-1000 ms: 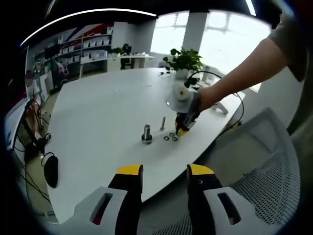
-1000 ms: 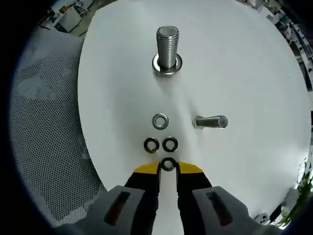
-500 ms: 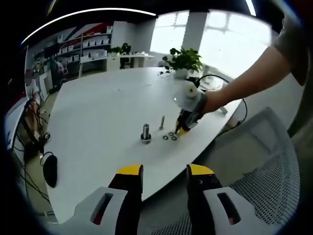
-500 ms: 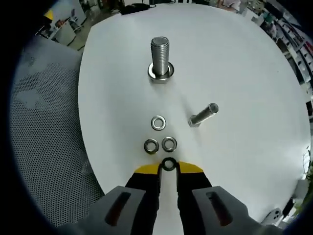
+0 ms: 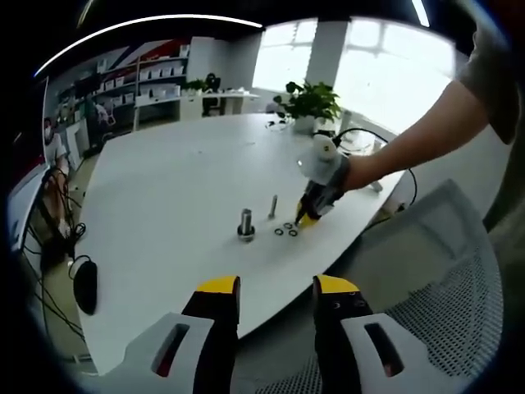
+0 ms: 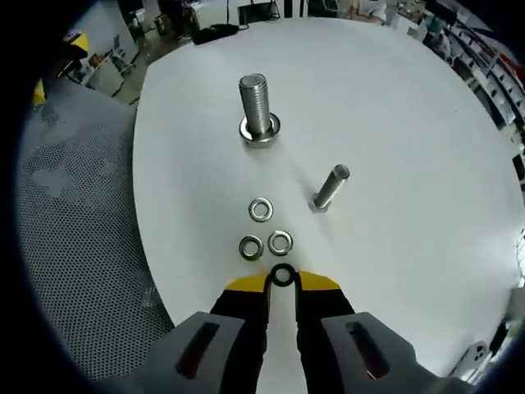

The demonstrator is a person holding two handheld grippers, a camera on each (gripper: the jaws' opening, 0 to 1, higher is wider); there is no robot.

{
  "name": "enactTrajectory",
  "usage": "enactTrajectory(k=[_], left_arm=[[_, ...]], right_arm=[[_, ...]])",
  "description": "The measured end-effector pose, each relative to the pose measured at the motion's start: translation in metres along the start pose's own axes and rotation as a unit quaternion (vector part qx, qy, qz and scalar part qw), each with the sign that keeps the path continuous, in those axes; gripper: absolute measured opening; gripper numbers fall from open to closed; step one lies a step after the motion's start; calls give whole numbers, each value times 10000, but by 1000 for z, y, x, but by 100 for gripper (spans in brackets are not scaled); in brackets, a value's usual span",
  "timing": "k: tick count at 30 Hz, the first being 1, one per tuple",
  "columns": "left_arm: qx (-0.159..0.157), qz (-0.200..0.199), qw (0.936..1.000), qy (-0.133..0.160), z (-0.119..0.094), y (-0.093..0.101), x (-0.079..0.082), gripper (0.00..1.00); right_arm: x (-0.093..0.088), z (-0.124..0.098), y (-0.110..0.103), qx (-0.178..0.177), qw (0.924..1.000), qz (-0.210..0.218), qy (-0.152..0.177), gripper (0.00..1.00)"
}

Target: Place the washer onto the threaded stud by aligning its center hole with the stud, sliding it down to the base, and recovering from edge contact or off-axis alignment until the washer reaches the visible bottom stop.

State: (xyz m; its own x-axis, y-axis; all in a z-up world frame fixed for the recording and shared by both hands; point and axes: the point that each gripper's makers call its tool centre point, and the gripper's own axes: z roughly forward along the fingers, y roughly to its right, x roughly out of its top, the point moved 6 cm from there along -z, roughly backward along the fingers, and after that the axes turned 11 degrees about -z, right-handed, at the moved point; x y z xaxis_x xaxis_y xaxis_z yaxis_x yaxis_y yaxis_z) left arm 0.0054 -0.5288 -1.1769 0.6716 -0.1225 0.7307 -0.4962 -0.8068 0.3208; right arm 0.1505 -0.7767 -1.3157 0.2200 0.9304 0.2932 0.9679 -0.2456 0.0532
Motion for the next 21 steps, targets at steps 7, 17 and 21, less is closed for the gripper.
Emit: enactTrajectory(k=[7,17,21], left_arm=[[-20,7,10000,-1,0,1,0,34],[-19,22,10000,17,0,0,0,34],[-21,18,10000,40,-1,0,1,34]], right_arm=[[1,-8,1,-60,9999,126,61,13],[16,-29,14,-322,9987,134,363,13],[25,-37,19,-448,9979,-41,461,13]])
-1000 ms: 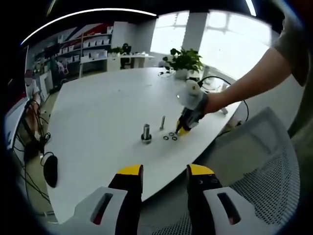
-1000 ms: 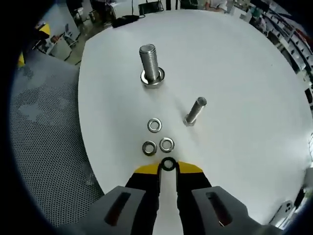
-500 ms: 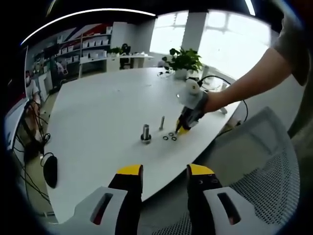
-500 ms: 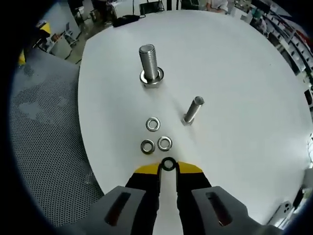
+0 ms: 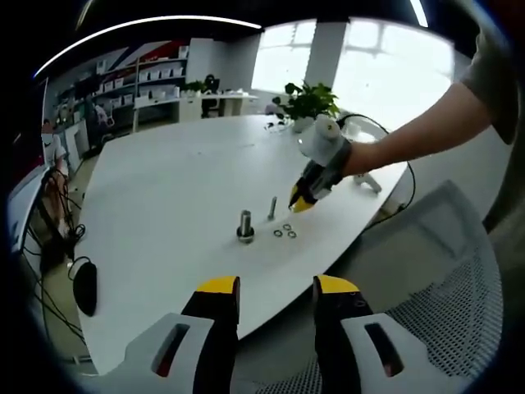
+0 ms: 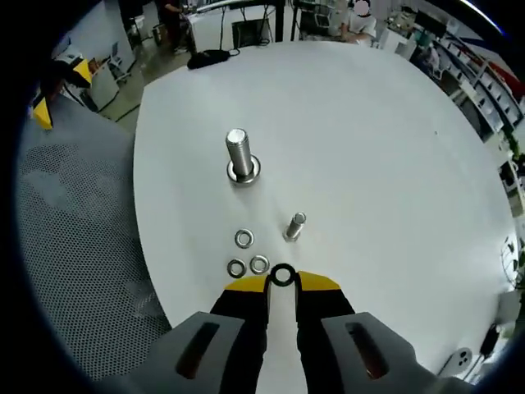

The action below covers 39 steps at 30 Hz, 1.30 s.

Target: Place the washer onto the threaded stud by aligning its center hole with the stud, sliding it down to the base, and recovering from edge contact or off-axis alignment until the washer reaches the visible bottom stop.

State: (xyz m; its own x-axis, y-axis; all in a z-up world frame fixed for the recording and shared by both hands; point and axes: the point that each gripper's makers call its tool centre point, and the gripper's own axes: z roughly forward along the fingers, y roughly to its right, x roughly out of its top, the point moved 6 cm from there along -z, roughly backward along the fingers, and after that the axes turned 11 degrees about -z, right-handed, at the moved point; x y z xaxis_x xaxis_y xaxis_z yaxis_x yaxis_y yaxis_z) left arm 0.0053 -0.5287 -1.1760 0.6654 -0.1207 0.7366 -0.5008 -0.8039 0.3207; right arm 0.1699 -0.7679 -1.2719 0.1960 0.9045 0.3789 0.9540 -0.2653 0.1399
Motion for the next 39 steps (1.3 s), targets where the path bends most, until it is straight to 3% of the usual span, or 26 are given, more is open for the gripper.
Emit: enactTrajectory(k=[12,30,39], left_arm=[[23,19,10000,1,0,-1,0,34],[36,13,10000,45,-1,-1,1,34],[29,20,10000,41,0,-1,1,33]], right_arm=[[30,-10,11,-227,9989,-165,376,13],[32,7,15,-125,9993,-335,121,13],[26,30,13,23,9993,-363,-122,14]])
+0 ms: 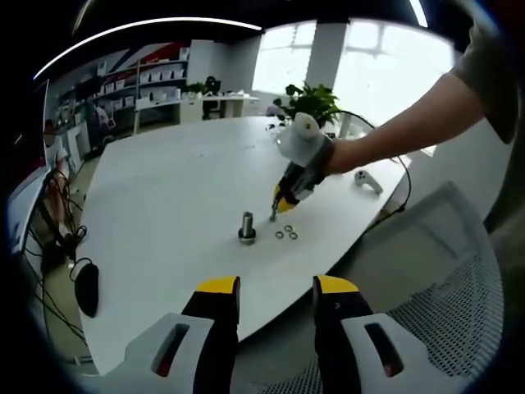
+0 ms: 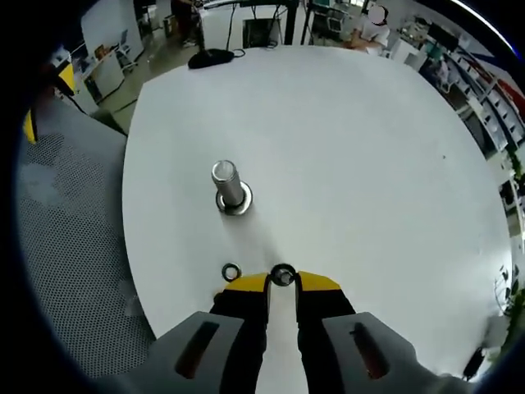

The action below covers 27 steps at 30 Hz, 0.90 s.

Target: Place the washer onto the threaded stud by aligning its center hole with the stud, sliding it down to the base, and recovering from edge contact or off-axis alignment until the washer reaches the visible bottom stop.

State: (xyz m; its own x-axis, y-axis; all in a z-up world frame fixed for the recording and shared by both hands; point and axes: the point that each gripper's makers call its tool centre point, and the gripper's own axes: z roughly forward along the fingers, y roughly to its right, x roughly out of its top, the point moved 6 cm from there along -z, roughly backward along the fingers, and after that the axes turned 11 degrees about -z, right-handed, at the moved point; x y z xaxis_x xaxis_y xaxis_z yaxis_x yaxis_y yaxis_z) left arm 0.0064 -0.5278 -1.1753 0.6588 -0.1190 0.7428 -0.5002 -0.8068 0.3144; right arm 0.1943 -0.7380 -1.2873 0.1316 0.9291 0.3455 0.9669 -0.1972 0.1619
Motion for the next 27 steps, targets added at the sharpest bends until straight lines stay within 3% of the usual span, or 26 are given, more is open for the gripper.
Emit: enactTrajectory(k=[6,15,27], left_arm=[[-12,0,10000,-21,0,0,-1,33],[15,-20,10000,-23,0,0,-1,33],[6,-4,10000,-31,1,0,-1,33]], right_arm=[[-5,16,-2,164,9996,113,-188,14],[-10,23,-2,153,9992,342,-162,15],[-25,11,-14,237,9984,456,-248,16]])
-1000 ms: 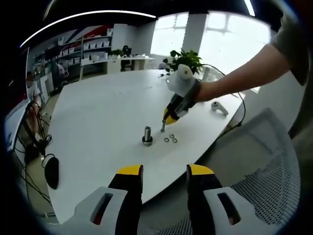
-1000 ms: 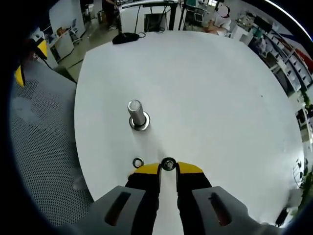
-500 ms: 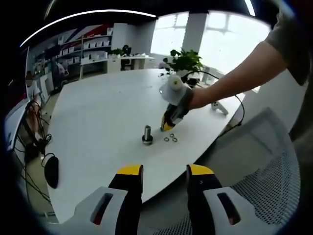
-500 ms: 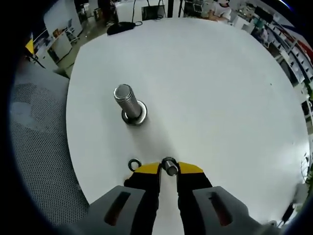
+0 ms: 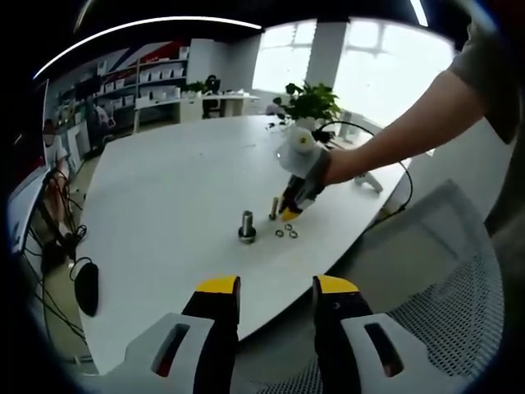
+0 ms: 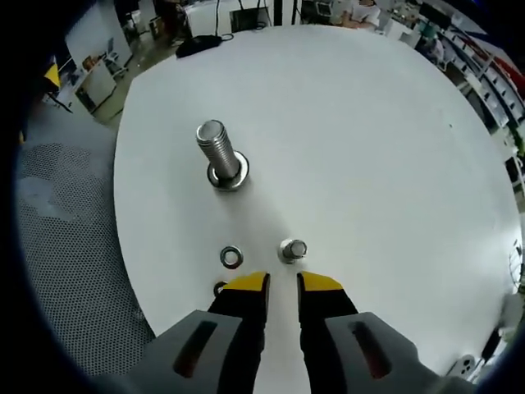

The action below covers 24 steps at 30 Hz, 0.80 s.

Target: Place the washer onto the threaded stud by aligning its center hole with the stud, sliding it down to the base, and recovering from edge contact or off-axis alignment until the washer reaches the visible bottom stop.

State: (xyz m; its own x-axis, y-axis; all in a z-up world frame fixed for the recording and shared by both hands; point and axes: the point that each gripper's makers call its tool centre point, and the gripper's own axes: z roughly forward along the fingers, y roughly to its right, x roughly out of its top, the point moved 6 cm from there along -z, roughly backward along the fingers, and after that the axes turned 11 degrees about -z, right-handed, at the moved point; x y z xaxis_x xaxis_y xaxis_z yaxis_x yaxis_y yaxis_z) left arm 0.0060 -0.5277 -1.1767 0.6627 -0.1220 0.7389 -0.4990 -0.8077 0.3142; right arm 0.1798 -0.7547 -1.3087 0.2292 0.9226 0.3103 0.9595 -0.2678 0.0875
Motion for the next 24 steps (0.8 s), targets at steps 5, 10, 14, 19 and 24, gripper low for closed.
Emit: enactTrajectory(k=[5,10,14,19,24], left_arm=[[-9,16,10000,-35,0,1,-1,33],[-9,18,10000,-56,0,1,-1,33],[4,9,10000,-47,0,0,-1,33],[-3,17,10000,-81,1,0,-2,33],[-4,8,10000,-81,1,0,-1,33]], right_arm=[[-5,-2,-8,97,9999,121,45,17],[-5,-2,-16,180,9997,97,121,19],[-7,3,-20,203,9998,-11,28,19],[-9,6,-16,156,9998,82,50,18],[-8,5,-16,127,9998,-145,19,17]])
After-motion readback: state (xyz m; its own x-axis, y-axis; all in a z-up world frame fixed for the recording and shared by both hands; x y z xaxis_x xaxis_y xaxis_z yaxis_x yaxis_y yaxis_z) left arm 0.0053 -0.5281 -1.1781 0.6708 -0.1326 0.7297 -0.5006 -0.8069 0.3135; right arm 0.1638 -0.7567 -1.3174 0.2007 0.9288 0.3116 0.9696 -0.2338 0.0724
